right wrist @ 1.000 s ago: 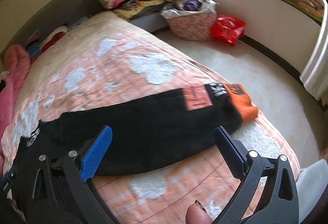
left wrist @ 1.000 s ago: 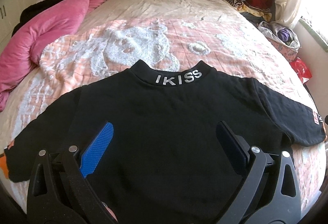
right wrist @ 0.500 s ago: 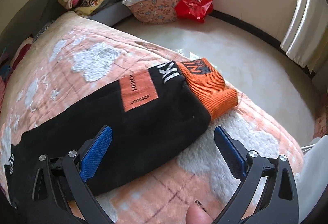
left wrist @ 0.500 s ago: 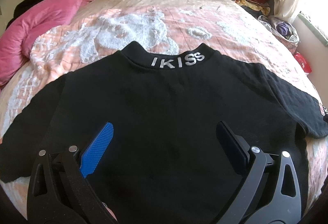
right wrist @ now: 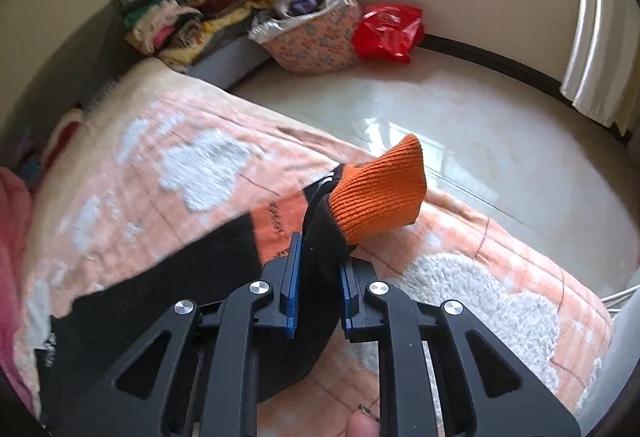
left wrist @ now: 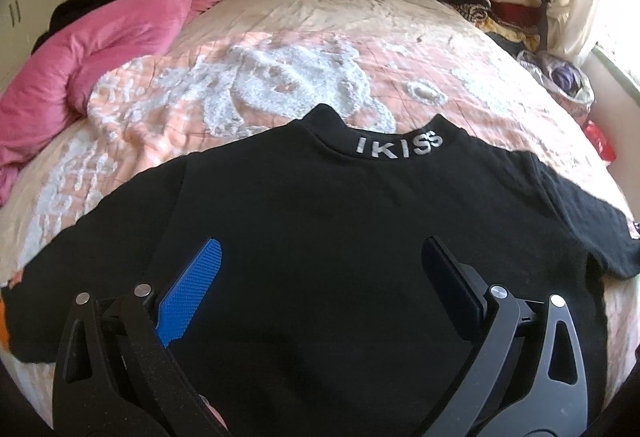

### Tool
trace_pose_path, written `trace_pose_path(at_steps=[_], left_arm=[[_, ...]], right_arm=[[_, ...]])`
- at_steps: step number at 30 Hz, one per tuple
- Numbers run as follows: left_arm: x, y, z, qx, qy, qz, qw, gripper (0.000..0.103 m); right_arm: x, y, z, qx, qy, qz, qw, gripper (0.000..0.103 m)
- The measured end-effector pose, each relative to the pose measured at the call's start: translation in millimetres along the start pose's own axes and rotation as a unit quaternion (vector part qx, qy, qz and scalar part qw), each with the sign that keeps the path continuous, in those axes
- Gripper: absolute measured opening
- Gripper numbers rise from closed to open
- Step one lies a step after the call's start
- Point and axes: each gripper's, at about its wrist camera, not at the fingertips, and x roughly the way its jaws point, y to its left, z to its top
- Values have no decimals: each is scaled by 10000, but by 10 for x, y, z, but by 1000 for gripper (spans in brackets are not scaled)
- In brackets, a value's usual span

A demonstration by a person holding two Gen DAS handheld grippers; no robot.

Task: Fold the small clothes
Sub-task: 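Lift the sleeve with the right tool and fold it across the sweatshirt body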

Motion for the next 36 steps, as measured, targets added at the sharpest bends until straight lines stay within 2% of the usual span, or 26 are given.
trace_pose_path(at_steps=[4, 9, 11, 17, 21, 31, 34, 36], left_arm=[[-52, 105, 15, -151, -12, -107, 9998, 94], [-207, 378, 53, -810, -4, -806, 9934, 94], [-275, 449, 66, -913, -107, -817, 9924, 94], [-277, 688, 84, -1195, -88, -874, 9889, 94], [-249, 856, 78, -1506, -70, -1093, 9825, 94], [-254, 980, 84, -1760, -39, -1625, 9709, 94], [-223, 1035, 65, -1935, 40, -2017, 9601, 94], [-208, 1064, 55, -2011, 70, -2149, 9557, 94]], right_arm=[[-249, 85, 60, -106, -251, 484, 9985, 13], [-601, 364, 105, -418, -513, 1081, 9919, 13], [-756, 512, 96, -566, -588, 1329, 9878, 13], [-1094, 966, -2, -1058, -700, 1859, 9743, 13], [-1264, 1334, -155, -1447, -640, 2192, 9628, 12], [-1434, 2121, -611, -2210, -363, 2708, 9362, 12], [-1454, 2312, -763, -2378, -274, 2820, 9291, 12], [-1454, 2427, -860, -2472, -220, 2881, 9249, 12]])
